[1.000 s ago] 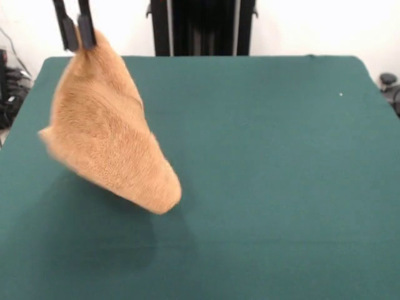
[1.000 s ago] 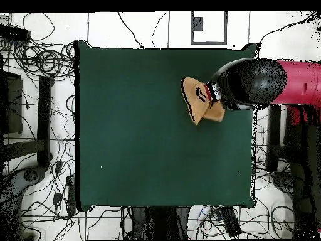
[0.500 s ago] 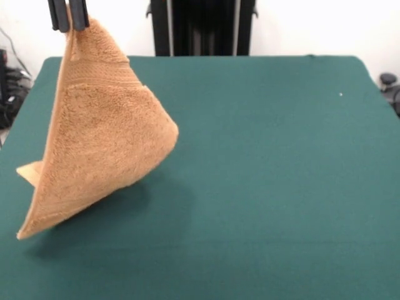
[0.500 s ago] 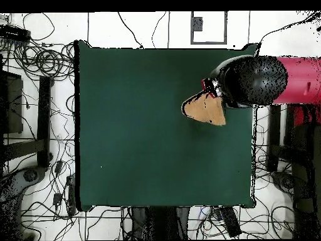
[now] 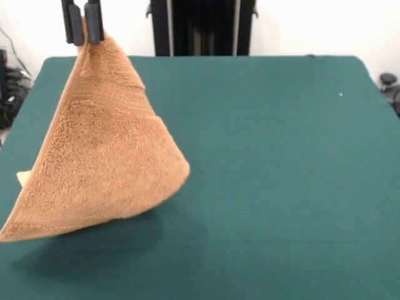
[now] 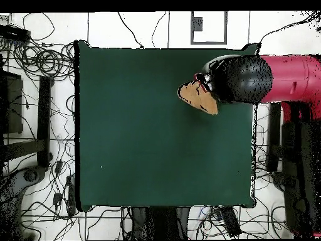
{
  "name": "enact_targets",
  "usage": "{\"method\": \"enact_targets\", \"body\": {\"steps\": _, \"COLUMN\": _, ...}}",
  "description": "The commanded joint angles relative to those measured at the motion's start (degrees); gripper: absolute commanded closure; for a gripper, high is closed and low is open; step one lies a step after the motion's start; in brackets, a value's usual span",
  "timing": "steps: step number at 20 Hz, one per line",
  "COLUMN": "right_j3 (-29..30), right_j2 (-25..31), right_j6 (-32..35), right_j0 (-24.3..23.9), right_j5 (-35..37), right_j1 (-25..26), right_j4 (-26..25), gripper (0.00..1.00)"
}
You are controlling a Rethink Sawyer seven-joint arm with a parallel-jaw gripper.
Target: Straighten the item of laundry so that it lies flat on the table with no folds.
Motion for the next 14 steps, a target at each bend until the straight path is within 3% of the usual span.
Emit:
{"method": "enact_targets", "body": {"steps": 1, "right_j3": 8.0, "right_j2": -0.7, "right_j6": -2.6, "right_j0": 4.8, "right_j5": -3.3, "right_j1": -0.2, "right_j4": -1.8, "gripper": 1.0}}
{"method": "enact_targets", "body": {"steps": 8, "right_j3": 12.5, "right_j2": -3.6, "right_j6": 6.6, "right_j0": 8.1, "right_j5": -13.6, "right_j1": -2.6, "right_j4": -4.9, "gripper": 1.0}}
{"method": "enact_targets", "body": {"steps": 14, "right_j3": 13.3, "right_j2": -10.5, "right_j6": 15.0, "right_j0": 15.1, "right_j5": -22.3, "right_j1": -1.1, "right_j4": -11.4, "gripper": 1.0}}
